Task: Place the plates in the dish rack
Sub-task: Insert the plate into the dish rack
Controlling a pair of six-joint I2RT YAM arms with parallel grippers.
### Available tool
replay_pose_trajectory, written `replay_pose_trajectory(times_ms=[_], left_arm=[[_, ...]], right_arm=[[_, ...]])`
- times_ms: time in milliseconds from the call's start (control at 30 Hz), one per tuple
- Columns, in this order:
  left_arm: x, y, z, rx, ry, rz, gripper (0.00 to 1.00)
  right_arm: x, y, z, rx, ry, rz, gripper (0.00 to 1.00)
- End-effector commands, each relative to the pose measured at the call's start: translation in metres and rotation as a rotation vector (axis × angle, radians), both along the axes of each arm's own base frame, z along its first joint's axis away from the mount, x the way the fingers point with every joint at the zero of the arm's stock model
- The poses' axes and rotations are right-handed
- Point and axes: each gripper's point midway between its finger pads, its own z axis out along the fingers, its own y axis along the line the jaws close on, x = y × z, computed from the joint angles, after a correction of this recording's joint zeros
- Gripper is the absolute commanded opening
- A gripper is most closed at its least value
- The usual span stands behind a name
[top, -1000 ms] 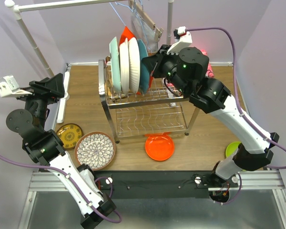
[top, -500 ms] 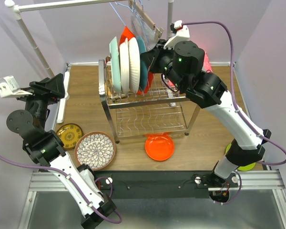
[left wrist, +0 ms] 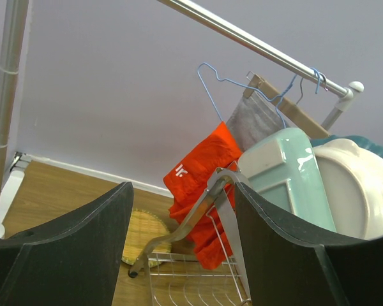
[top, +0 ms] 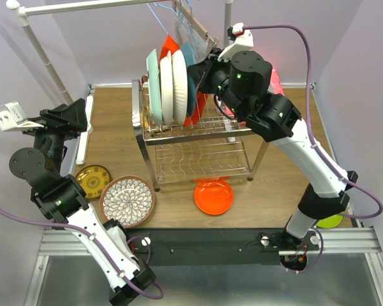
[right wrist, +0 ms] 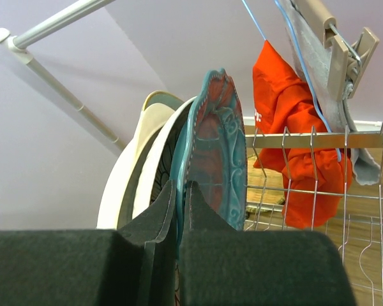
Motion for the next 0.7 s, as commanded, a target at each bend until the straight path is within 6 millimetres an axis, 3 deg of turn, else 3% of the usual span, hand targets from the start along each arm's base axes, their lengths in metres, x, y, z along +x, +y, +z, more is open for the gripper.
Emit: replay_pose_trajectory(times_ms=[0,667], left_arm=[[-0.0051,-0.0054,0.0074,0.020,-0.020,-0.003,0.73],[-0.0026,-0.0035,0.0025,0.011,-0.018,-0.005,0.73]], right_arm=[[-0.0070,-0.0052,0.0592,0.204,-0.095,0.001,0.01],[-0.0035,0.0024,0.0599,0.212,-0.095,0.006,0.01]])
